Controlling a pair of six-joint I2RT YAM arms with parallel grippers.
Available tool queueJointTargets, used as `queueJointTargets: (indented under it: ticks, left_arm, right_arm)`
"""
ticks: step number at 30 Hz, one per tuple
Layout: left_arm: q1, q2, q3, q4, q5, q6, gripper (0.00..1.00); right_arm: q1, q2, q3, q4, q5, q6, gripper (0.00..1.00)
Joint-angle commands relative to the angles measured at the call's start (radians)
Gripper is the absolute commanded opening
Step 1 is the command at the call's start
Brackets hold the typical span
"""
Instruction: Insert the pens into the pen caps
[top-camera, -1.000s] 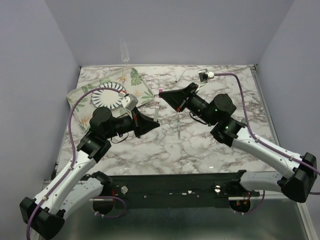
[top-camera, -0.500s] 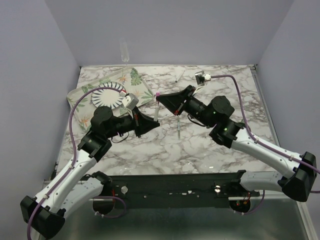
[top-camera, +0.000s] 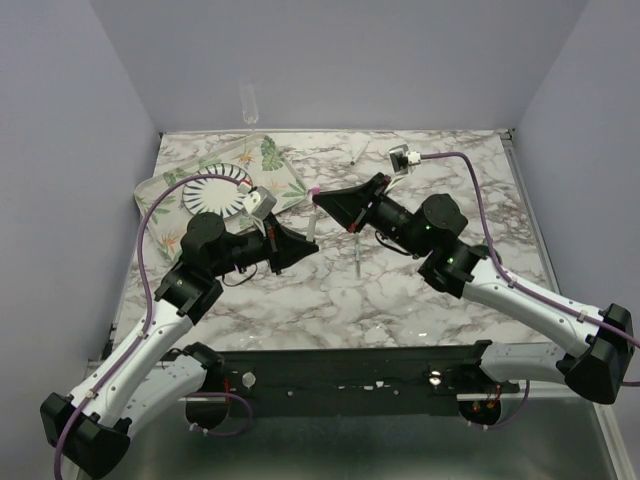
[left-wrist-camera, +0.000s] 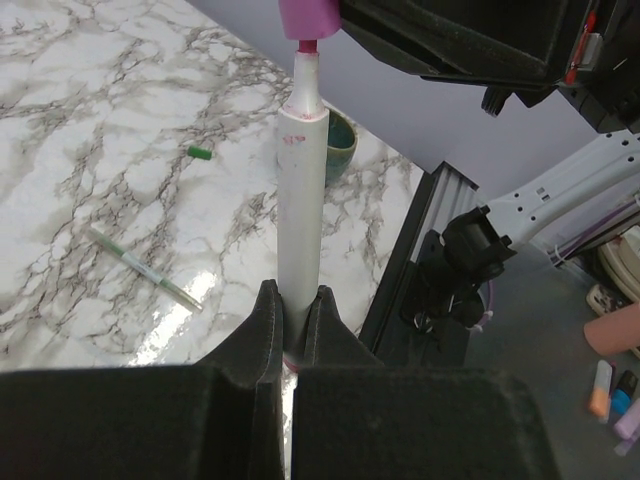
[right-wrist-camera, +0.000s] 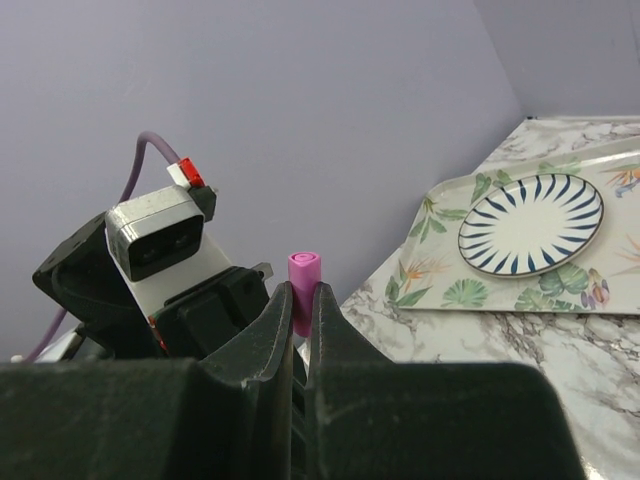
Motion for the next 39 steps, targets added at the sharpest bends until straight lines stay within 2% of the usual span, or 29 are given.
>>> queueJointTargets:
  ticks: [1, 8, 12, 20, 22, 26, 27, 30, 31, 33, 34, 36, 37, 39]
  left_arm:
    - [0.007, -0.015, 0.021, 0.004, -0.017, 0.008, 0.00]
    - [0.010, -0.026, 0.018, 0.004, -0.042, 0.003, 0.00]
    - [0.011, -0.021, 0.020, 0.030, -0.047, -0.015, 0.00]
    - [0.013, 0.000, 0.049, 0.013, -0.076, -0.015, 0.00]
    - [0.013, -0.006, 0.049, 0.013, -0.096, -0.017, 0.00]
    - [0.013, -0.015, 0.049, 0.014, -0.113, -0.008, 0.00]
    - [0.013, -0.017, 0.049, 0.020, -0.110, -0.003, 0.00]
    - [0.013, -0.030, 0.041, 0.034, -0.094, 0.006, 0.00]
    - [0.013, -0.033, 0.038, 0.037, -0.091, 0.012, 0.00]
    - [0.013, -0.049, 0.024, 0.048, -0.082, 0.017, 0.00]
    - [0.013, -0.052, 0.023, 0.050, -0.076, 0.023, 0.00]
    - [0.013, -0.064, 0.012, 0.050, -0.059, 0.029, 0.00]
    - [0.013, -0.066, 0.010, 0.048, -0.054, 0.034, 0.00]
    - [0.013, -0.081, -0.002, 0.047, -0.042, 0.048, 0.00]
  right_arm:
    - [0.008, -0.014, 0.004, 0.002, 0.017, -0.025, 0.01]
    - [0.031, -0.009, -0.022, -0.004, 0.042, -0.066, 0.01]
    - [0.085, -0.006, -0.042, -0.033, 0.182, -0.144, 0.01]
    - [0.166, -0.003, -0.078, -0.047, 0.311, -0.203, 0.01]
    - [0.190, -0.017, -0.104, -0.033, 0.386, -0.226, 0.01]
    - [0.215, -0.018, -0.135, -0.007, 0.396, -0.252, 0.04]
    - [0.215, -0.021, -0.141, 0.005, 0.361, -0.258, 0.06]
    - [0.215, -0.040, -0.149, 0.016, 0.335, -0.260, 0.22]
    - [0.217, -0.044, -0.137, -0.004, 0.335, -0.249, 0.30]
    - [0.215, -0.064, -0.123, -0.018, 0.341, -0.237, 0.38]
    - [0.217, -0.075, -0.114, -0.048, 0.335, -0.221, 0.46]
    - [0.215, -0.104, -0.083, -0.068, 0.297, -0.217, 0.54]
    - [0.215, -0.112, -0.069, -0.100, 0.281, -0.233, 0.61]
    - [0.214, -0.120, 0.021, -0.182, 0.260, -0.244, 0.67]
